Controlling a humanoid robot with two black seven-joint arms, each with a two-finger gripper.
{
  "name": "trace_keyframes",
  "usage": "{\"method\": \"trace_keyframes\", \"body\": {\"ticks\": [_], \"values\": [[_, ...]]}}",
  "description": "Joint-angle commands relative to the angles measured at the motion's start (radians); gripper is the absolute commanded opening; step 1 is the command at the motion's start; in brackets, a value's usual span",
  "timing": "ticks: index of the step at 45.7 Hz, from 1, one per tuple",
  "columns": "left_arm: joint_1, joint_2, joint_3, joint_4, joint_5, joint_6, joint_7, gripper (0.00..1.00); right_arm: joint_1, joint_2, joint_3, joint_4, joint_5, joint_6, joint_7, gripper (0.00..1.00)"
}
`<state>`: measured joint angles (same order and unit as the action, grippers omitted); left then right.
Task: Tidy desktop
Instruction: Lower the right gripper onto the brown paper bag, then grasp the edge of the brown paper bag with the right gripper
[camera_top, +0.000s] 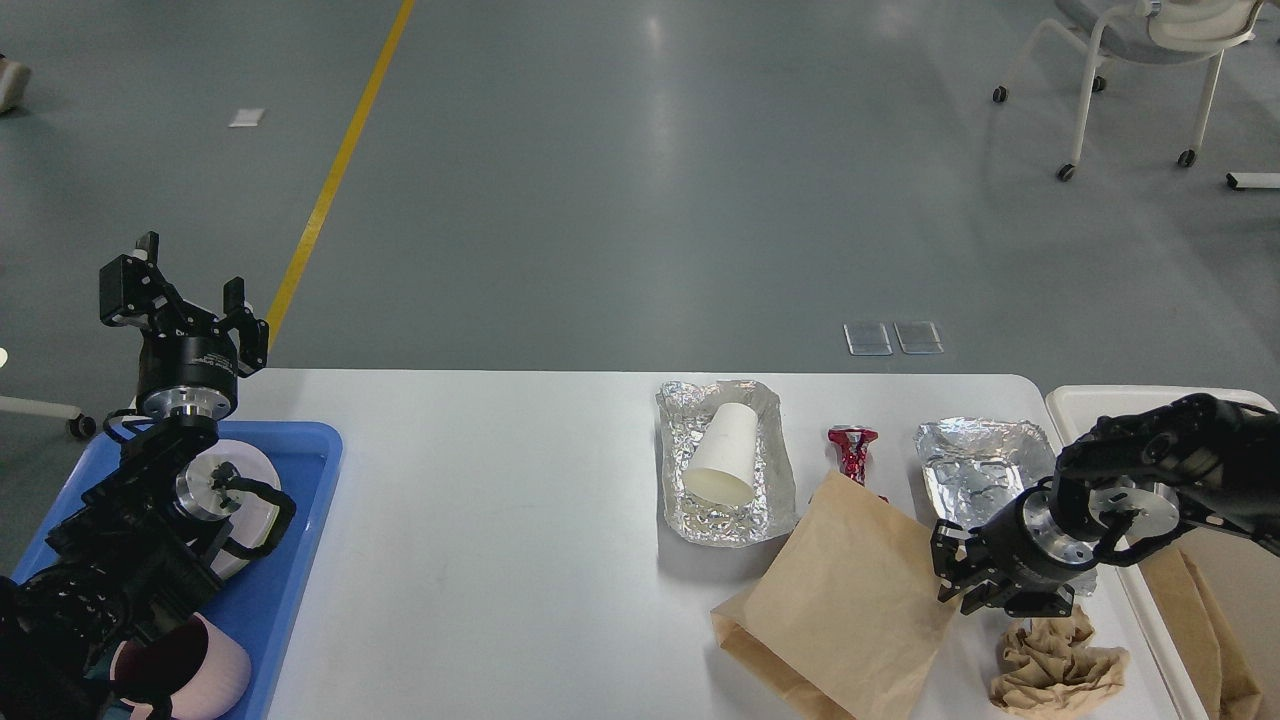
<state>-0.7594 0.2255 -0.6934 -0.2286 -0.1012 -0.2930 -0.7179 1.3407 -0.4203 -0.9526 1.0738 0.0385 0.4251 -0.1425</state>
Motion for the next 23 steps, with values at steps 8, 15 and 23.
{"method": "trace_keyframes", "body": {"ticks": [8,15,23], "values": [[0.000,0.000,0.000,0.000,0.000,0.000,0.000,0.97,0.003,-0.002,-0.018,0.003,-0.003,0.023,-0.003,0.00],[0.000,0.000,0.000,0.000,0.000,0.000,0.000,0.97,0.011,-0.003,-0.029,0.003,-0.003,0.027,-0.005,0.03],[0.000,0.000,0.000,0.000,0.000,0.000,0.000,0.97,0.028,-0.029,-0.017,0.009,-0.003,0.026,-0.005,0.46]]}}
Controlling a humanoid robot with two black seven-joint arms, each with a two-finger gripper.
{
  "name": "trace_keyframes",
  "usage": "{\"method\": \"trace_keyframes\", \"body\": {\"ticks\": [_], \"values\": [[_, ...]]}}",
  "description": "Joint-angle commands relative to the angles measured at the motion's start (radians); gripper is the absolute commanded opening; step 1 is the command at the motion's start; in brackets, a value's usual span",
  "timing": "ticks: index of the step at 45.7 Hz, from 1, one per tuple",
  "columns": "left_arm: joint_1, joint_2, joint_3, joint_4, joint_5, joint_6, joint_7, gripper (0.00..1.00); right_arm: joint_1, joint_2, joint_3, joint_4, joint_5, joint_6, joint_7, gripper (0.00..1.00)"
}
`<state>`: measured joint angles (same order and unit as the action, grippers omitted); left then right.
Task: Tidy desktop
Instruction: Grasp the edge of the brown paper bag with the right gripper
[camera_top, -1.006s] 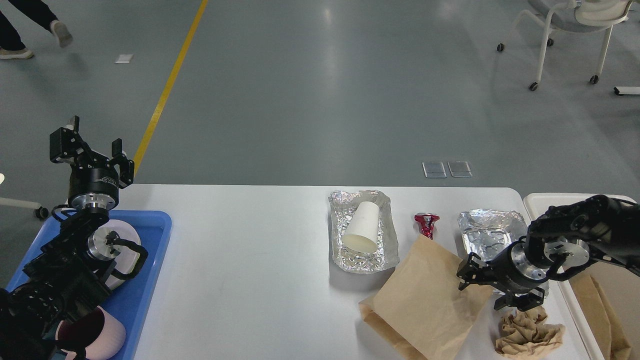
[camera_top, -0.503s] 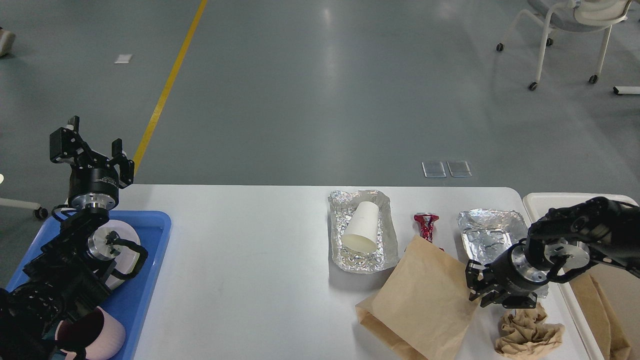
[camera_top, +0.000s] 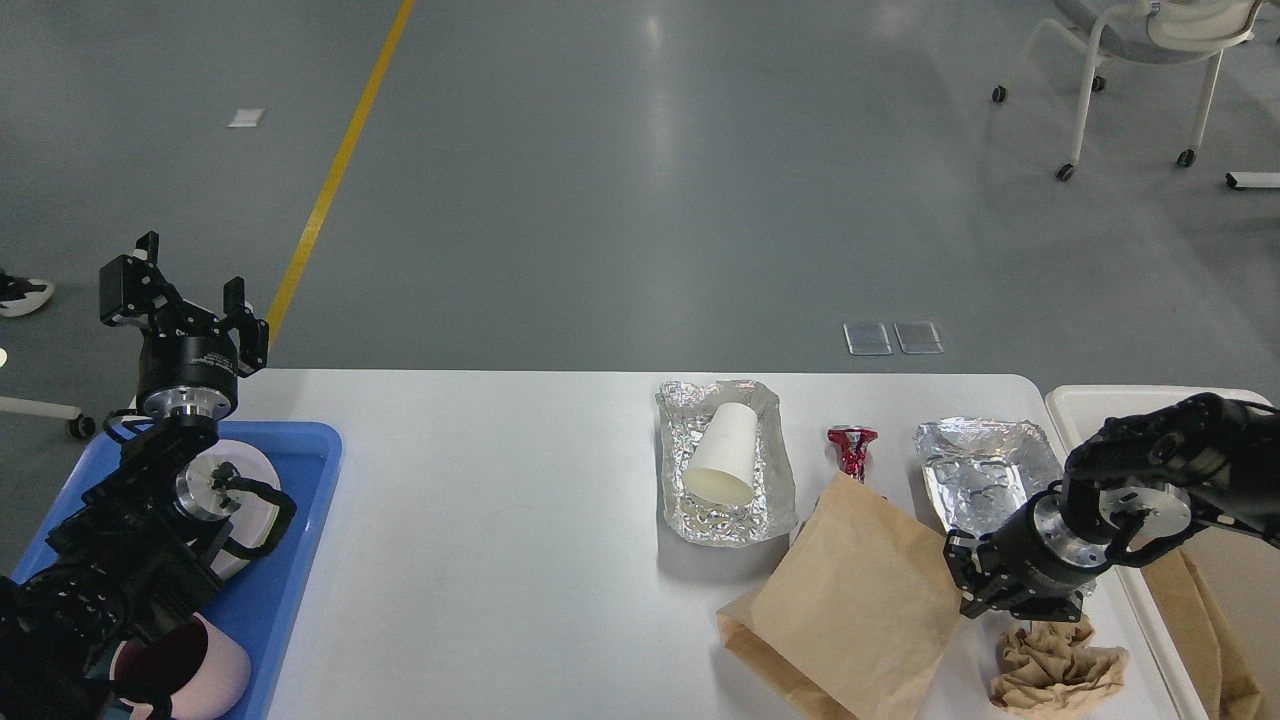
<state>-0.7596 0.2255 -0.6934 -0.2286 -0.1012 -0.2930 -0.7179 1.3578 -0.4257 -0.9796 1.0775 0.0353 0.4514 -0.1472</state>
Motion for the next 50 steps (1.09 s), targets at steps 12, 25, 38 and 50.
{"method": "trace_keyframes", "body": {"ticks": [12,25,38,50], "values": [[0.000,0.000,0.000,0.000,0.000,0.000,0.000,0.97,0.096,-0.080,0.004,0.074,-0.023,-0.005,0.001,0.65],[0.000,0.000,0.000,0.000,0.000,0.000,0.000,0.97,0.236,-0.116,0.012,0.170,-0.264,-0.011,0.003,0.55],[0.000,0.000,0.000,0.000,0.000,0.000,0.000,0.97,0.236,-0.085,0.056,0.197,-0.629,-0.014,0.040,0.63],[0.000,0.000,0.000,0.000,0.000,0.000,0.000,0.97,0.221,-0.053,0.058,0.216,-0.738,-0.016,0.139,0.68]]}}
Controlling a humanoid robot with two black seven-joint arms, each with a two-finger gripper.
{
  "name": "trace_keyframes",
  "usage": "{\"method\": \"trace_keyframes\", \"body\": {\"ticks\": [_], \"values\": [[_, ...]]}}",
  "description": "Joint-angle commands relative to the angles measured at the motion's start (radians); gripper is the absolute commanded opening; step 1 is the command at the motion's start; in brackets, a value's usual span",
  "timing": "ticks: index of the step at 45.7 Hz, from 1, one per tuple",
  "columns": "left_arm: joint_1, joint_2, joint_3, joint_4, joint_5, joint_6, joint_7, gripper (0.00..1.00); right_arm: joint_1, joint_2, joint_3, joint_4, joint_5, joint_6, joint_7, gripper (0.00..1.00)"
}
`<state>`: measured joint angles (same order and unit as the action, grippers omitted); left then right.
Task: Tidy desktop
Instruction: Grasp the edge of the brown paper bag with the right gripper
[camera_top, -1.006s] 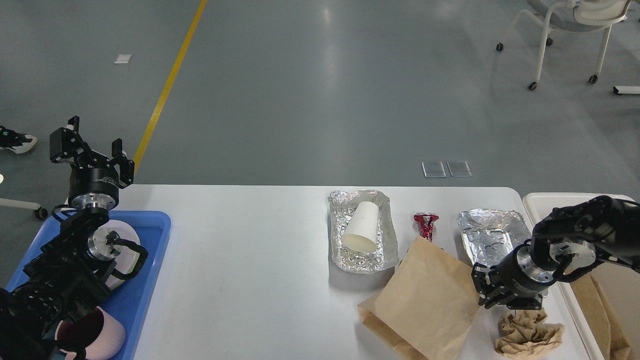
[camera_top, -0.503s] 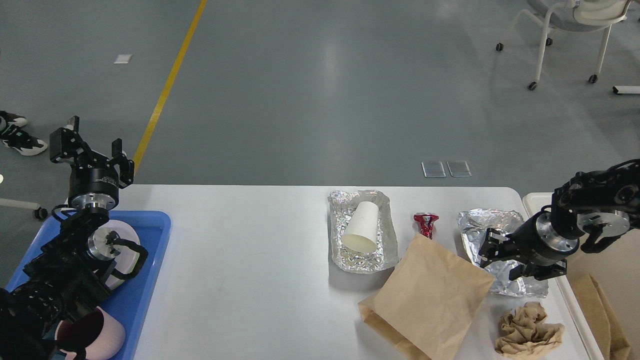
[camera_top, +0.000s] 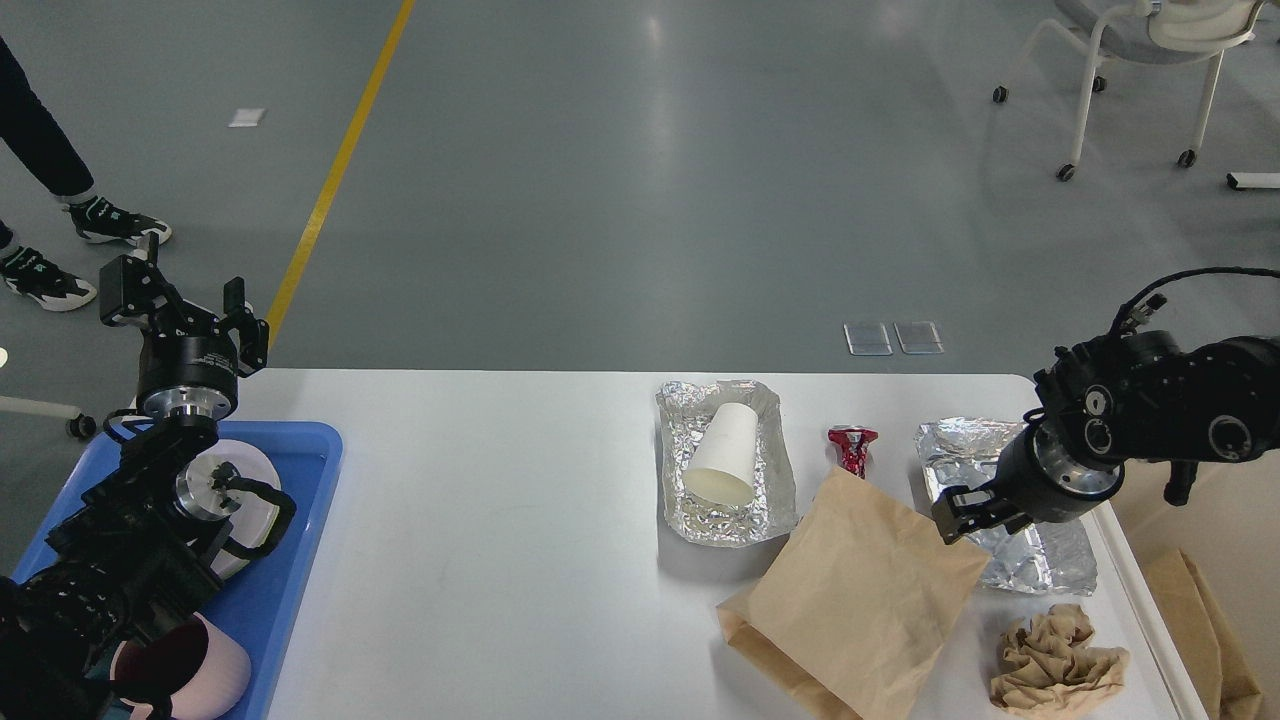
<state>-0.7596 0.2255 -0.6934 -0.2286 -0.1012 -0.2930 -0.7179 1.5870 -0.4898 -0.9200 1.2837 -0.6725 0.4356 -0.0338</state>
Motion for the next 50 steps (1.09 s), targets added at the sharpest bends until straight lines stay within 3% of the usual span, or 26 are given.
{"method": "trace_keyframes", "body": {"ticks": [1,8,13,26,35,50], "values": [[-0.001,0.000,0.000,0.000,0.000,0.000,0.000,0.97,-0.012,0.011,-0.002,0.008,-0.042,-0.001,0.028,0.68],[0.000,0.000,0.000,0.000,0.000,0.000,0.000,0.97,-0.054,0.016,0.003,-0.003,-0.110,-0.058,0.029,0.73],[0.000,0.000,0.000,0.000,0.000,0.000,0.000,0.97,-0.091,0.046,0.003,-0.050,-0.107,-0.138,0.029,0.99],[0.000,0.000,0.000,0.000,0.000,0.000,0.000,0.97,-0.137,0.077,0.003,-0.103,-0.108,-0.155,0.034,1.00],[0.000,0.000,0.000,0.000,0.000,0.000,0.000,0.97,-0.151,0.082,0.003,-0.104,-0.108,-0.159,0.078,1.00],[0.000,0.000,0.000,0.000,0.000,0.000,0.000,0.97,-0.219,0.126,0.001,-0.170,-0.111,-0.182,0.081,0.98]]}}
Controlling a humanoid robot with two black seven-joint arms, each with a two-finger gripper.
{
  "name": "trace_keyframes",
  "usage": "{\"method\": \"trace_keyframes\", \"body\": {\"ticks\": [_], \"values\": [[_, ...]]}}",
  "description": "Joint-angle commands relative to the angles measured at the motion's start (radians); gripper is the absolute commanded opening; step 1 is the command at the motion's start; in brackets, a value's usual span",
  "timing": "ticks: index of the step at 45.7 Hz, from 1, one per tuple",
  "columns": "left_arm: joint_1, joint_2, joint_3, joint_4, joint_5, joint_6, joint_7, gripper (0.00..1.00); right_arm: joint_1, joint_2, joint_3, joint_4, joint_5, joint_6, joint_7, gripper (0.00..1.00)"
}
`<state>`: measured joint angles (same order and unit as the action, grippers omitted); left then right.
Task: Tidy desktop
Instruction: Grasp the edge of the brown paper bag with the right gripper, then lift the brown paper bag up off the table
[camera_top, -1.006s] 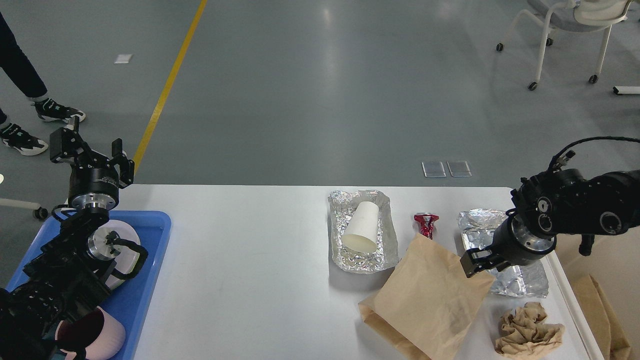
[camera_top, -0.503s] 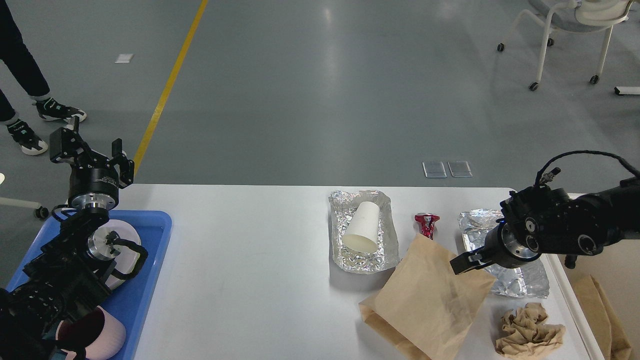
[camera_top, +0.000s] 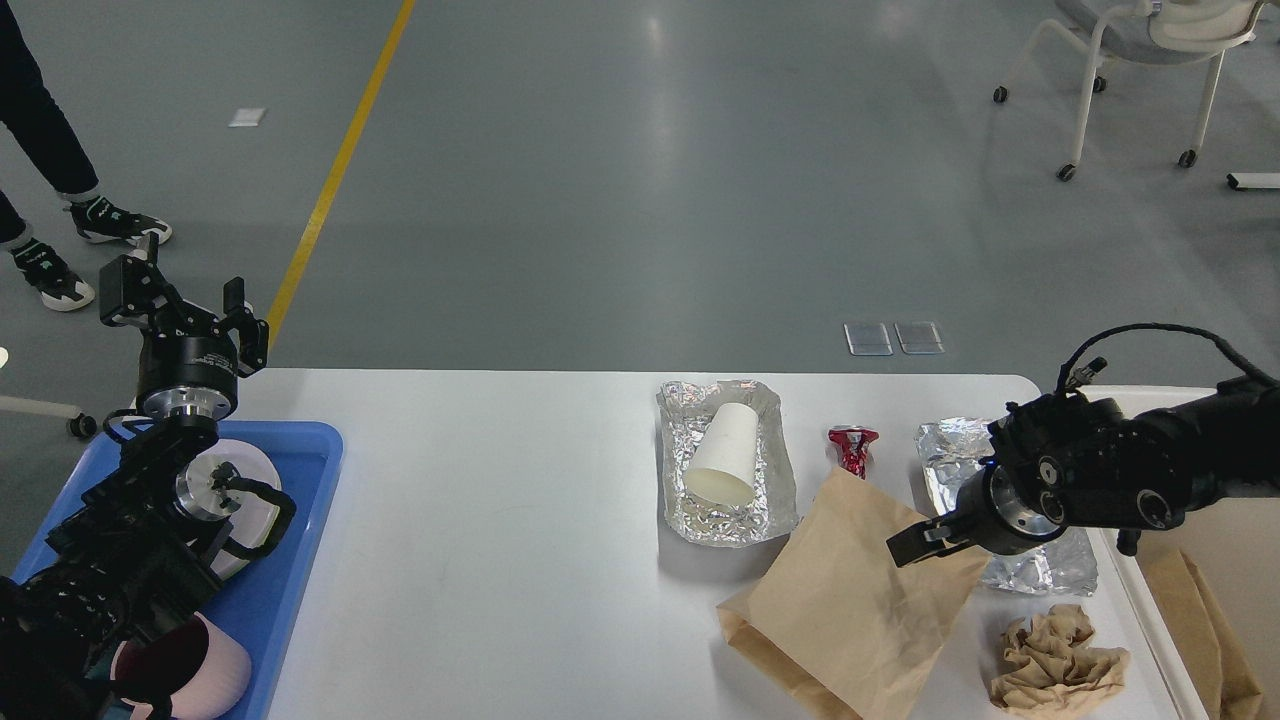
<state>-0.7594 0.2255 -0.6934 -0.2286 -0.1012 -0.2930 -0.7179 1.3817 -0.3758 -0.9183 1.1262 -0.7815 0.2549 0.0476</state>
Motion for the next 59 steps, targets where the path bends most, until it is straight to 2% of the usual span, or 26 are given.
{"method": "trace_keyframes", "body": {"ticks": [1,3,4,6,9,11,13,35,42,59], "values": [[0.000,0.000,0.000,0.000,0.000,0.000,0.000,0.97,-0.015,0.012,-0.001,-0.013,-0.002,-0.002,0.000,0.98],[0.000,0.000,0.000,0.000,0.000,0.000,0.000,0.97,-0.015,0.014,-0.002,-0.013,-0.002,-0.002,0.003,0.93],[0.000,0.000,0.000,0.000,0.000,0.000,0.000,0.97,-0.015,0.014,-0.002,-0.013,-0.002,0.000,0.006,0.88],[0.000,0.000,0.000,0.000,0.000,0.000,0.000,0.97,-0.016,0.014,-0.004,-0.014,-0.002,0.001,0.015,0.68],[0.000,-0.002,0.000,0.000,0.000,0.000,0.000,0.97,-0.012,0.020,-0.011,-0.016,-0.002,0.007,0.017,0.30],[0.000,0.000,0.000,0.000,0.000,0.000,0.000,0.97,-0.010,0.025,-0.014,-0.016,-0.002,0.007,0.017,0.18],[0.000,0.000,0.000,0.000,0.000,0.000,0.000,0.97,-0.009,0.025,-0.017,-0.016,-0.004,0.009,0.017,0.02],[0.000,0.000,0.000,0.000,0.000,0.000,0.000,0.97,0.007,0.015,-0.016,-0.025,-0.031,0.001,0.023,0.00],[0.000,0.000,0.000,0.000,0.000,0.000,0.000,0.97,0.034,-0.003,-0.008,-0.011,-0.036,0.000,0.055,0.00],[0.000,0.000,0.000,0.000,0.000,0.000,0.000,0.97,0.092,-0.100,-0.004,0.090,-0.085,-0.029,0.095,0.00]]}}
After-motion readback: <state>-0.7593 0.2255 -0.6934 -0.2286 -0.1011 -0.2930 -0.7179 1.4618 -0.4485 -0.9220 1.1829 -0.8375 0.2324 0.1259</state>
